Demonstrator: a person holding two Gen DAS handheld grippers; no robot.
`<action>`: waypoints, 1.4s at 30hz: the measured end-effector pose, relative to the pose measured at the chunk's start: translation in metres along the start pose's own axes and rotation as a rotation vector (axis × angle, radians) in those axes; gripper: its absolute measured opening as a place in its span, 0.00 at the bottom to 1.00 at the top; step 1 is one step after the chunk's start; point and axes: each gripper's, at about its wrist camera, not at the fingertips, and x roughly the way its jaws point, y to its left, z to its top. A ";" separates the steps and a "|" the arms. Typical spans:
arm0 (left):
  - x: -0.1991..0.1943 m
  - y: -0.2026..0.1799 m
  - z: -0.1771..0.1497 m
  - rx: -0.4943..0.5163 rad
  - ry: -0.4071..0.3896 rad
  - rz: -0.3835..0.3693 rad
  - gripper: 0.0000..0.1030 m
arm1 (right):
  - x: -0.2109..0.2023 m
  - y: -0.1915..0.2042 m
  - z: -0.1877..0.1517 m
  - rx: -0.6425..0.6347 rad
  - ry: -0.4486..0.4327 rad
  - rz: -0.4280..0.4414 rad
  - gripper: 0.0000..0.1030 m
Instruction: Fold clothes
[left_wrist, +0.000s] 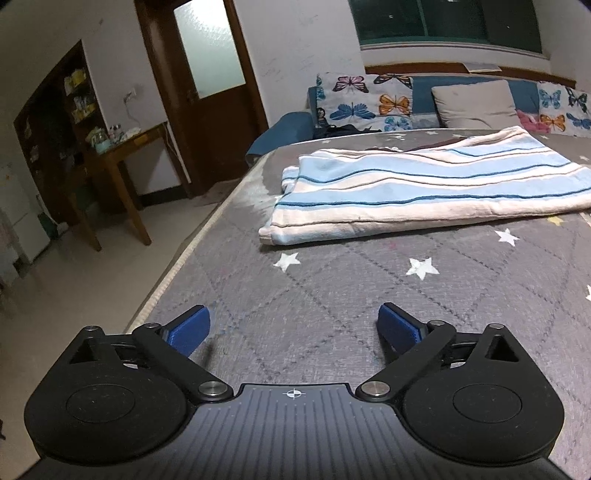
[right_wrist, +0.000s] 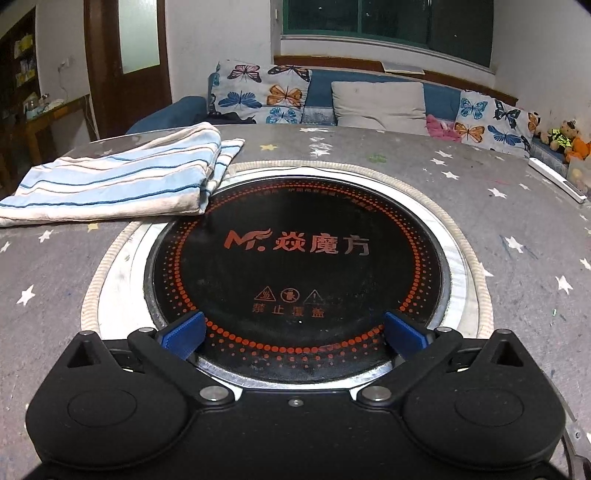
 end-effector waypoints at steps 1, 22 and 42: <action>0.001 0.002 0.000 -0.012 0.005 -0.005 0.99 | 0.000 0.000 0.000 0.000 -0.001 0.000 1.00; 0.012 0.028 -0.005 -0.176 0.062 -0.108 1.00 | 0.001 -0.008 0.000 0.032 -0.008 -0.021 1.00; 0.012 0.029 -0.005 -0.173 0.060 -0.107 1.00 | 0.000 -0.014 -0.001 0.046 -0.011 -0.025 1.00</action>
